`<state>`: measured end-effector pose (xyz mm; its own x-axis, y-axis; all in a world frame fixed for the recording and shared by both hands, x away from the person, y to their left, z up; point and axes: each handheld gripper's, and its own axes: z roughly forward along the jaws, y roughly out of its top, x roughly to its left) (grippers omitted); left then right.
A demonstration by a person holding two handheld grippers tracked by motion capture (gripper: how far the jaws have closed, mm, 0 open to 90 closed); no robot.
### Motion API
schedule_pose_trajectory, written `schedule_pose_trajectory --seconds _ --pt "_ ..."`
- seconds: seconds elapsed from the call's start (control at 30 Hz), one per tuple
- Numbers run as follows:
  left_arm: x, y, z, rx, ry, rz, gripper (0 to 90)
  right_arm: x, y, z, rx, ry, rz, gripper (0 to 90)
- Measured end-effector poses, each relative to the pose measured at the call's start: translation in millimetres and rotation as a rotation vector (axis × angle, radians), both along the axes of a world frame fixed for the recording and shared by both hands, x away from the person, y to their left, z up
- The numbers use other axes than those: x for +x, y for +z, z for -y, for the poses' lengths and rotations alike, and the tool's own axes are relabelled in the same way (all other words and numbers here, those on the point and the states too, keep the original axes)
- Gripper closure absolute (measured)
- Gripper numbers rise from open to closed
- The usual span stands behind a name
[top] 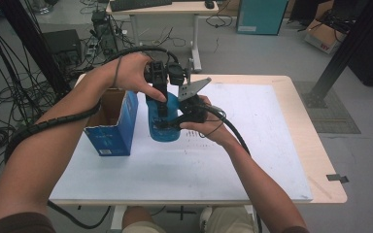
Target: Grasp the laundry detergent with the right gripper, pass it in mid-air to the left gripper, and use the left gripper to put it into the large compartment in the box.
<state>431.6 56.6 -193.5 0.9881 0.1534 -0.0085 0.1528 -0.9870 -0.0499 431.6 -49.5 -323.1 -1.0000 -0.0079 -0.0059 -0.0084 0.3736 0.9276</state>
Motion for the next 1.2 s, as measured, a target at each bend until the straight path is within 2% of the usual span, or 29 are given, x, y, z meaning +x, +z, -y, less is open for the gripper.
schedule_pose_trajectory --seconds 0.3,0.4,0.63,0.7,0.97,1.0,1.2 --pt "-0.7 -0.5 -0.1 0.002 -0.002 0.012 36.2 -0.5 0.3 -0.1 -0.005 -0.005 0.003 42.3" --pt "-0.4 -0.4 0.3 0.007 0.003 -0.002 36.2 -1.6 -0.1 -0.2 -0.014 -0.006 -0.012 42.2" --pt "-0.1 -0.3 0.0 0.008 0.005 -0.012 36.3 -0.6 -0.3 -0.4 -0.008 -0.002 -0.001 42.2" --pt "-0.4 -1.4 -0.1 0.004 0.002 0.0 36.3 -0.3 -0.5 -0.3 -0.007 -0.002 0.001 42.1" --pt "-1.0 -1.5 0.5 0.004 0.0 0.006 36.3 -0.6 -0.5 0.1 -0.012 -0.002 0.0 42.1" --pt "-0.7 -0.5 1.0 0.006 0.003 -0.006 36.4 -0.7 -0.5 0.2 -0.01 -0.002 0.0 42.2" --pt "-1.1 -0.1 2.2 0.01 0.003 -0.004 36.3 -0.6 -0.1 1.2 -0.008 -0.004 0.0 42.0"
